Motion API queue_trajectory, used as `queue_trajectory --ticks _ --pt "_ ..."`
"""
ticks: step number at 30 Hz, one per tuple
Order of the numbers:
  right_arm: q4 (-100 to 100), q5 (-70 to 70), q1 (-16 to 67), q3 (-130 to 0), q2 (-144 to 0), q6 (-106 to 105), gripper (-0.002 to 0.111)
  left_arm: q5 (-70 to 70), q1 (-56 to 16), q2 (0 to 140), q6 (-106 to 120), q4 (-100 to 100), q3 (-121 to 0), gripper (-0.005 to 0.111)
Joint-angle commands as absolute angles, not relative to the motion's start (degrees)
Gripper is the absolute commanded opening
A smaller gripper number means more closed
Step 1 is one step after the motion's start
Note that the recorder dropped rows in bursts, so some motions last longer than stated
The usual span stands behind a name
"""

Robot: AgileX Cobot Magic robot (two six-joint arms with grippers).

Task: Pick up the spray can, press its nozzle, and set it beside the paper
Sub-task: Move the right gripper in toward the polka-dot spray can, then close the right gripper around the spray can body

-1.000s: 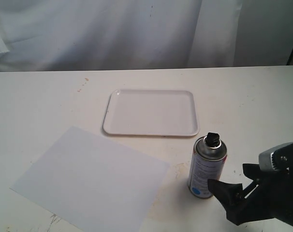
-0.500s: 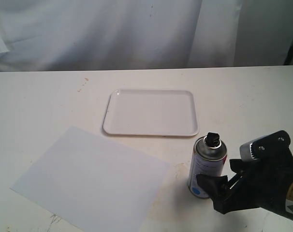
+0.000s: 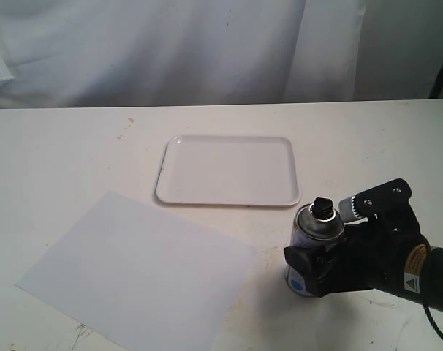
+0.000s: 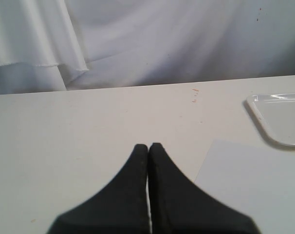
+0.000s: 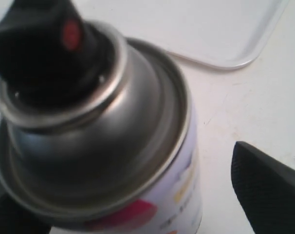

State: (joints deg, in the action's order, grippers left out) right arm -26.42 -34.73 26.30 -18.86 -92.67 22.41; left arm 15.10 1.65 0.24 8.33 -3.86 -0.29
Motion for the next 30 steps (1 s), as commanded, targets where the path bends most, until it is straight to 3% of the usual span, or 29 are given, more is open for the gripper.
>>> queue_trajectory --ticks 1,13,25,30 --pt "-26.81 -35.34 26.34 -20.52 -93.73 21.75 0.082 15.02 1.80 0.00 7.78 -3.77 0.00 0.000" --pt "-26.35 -37.47 26.34 -21.17 -98.12 21.21 0.077 15.02 1.80 0.00 7.78 -3.77 0.00 0.000" --pt "-25.91 -42.21 26.34 -21.17 -98.12 19.96 0.051 15.02 1.80 0.00 7.78 -3.77 0.00 0.000" --pt "-25.91 -42.21 26.34 -21.17 -98.12 20.75 0.031 15.02 1.80 0.00 7.78 -3.77 0.00 0.000"
